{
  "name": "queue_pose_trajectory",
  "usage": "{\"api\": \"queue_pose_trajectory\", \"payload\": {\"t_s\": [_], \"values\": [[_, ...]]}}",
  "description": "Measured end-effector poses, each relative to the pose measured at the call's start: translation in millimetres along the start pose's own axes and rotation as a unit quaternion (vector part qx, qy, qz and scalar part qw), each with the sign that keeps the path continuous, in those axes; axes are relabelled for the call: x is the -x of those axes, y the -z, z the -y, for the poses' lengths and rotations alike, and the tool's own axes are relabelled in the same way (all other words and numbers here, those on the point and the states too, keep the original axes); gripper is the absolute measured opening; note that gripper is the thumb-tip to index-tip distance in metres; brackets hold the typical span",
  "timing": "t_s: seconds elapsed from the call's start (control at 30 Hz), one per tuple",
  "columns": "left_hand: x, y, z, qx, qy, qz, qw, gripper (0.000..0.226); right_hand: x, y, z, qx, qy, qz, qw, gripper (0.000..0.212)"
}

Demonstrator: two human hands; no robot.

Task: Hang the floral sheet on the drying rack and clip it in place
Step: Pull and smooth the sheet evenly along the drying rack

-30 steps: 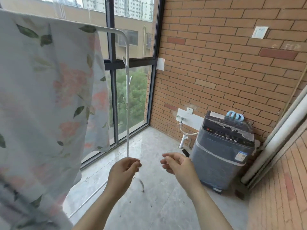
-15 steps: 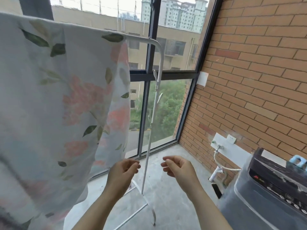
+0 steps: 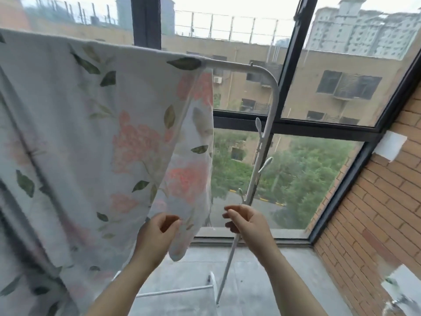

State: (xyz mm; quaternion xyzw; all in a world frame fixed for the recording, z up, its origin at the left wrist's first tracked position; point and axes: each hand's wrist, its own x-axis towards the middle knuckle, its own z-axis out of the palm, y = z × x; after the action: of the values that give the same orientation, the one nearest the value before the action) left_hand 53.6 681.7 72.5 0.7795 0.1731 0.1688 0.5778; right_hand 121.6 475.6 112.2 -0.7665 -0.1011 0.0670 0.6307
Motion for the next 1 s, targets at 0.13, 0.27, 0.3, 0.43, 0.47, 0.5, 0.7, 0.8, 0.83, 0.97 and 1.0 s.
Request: {"api": "queue_pose_trajectory", "payload": {"t_s": [0.13,0.27,0.3,0.43,0.47,0.5,0.7,0.8,0.83,0.97,1.0], "values": [[-17.7,2.3,-8.1,-0.047,-0.023,-0.086,0.995,0.011,-53.5,-3.4,7.9,0.031,0.047,0.033,0.998,0.015],[-50.6,7.8,-16.9,-0.104,-0.051,-0.164,0.98,0.022,-106.8,-14.8,28.0,0.029,0.107,0.058,0.992,0.024],[-60.4,9.3,-16.9,-0.127,-0.056,-0.179,0.974,0.028,-119.4,-17.6,34.7,0.025,0.121,0.058,0.991,0.029],[-95.4,8.5,-11.6,-0.193,-0.058,-0.238,0.95,0.063,-166.4,-26.2,64.9,0.021,0.169,0.049,0.984,0.051],[-101.9,6.1,-10.0,-0.205,-0.06,-0.251,0.944,0.069,-176.7,-28.1,71.8,0.023,0.176,0.049,0.983,0.057],[-107.9,3.7,-8.8,-0.213,-0.068,-0.266,0.938,0.072,-186.6,-30.2,78.1,0.023,0.185,0.05,0.981,0.062],[-144.6,-4.0,-7.9,-0.263,-0.109,-0.346,0.894,0.066,-230.6,-47.2,98.9,-0.044,0.231,0.089,0.968,0.045],[-153.3,-1.3,-8.2,-0.241,-0.101,-0.355,0.898,0.039,-243.0,-53.8,97.7,-0.028,0.263,0.053,0.963,0.003],[-154.1,0.7,-8.0,-0.233,-0.102,-0.349,0.902,0.029,-247.5,-55.2,93.7,-0.025,0.269,0.039,0.962,0.012],[-148.0,5.0,-21.5,-0.18,-0.132,-0.333,0.916,0.003,-263.2,-57.5,69.5,-0.019,0.25,0.04,0.967,0.019],[-146.0,5.7,-29.9,-0.164,-0.15,-0.344,0.912,0.006,-267.3,-58.6,61.0,-0.005,0.238,0.045,0.97,0.02]]}}
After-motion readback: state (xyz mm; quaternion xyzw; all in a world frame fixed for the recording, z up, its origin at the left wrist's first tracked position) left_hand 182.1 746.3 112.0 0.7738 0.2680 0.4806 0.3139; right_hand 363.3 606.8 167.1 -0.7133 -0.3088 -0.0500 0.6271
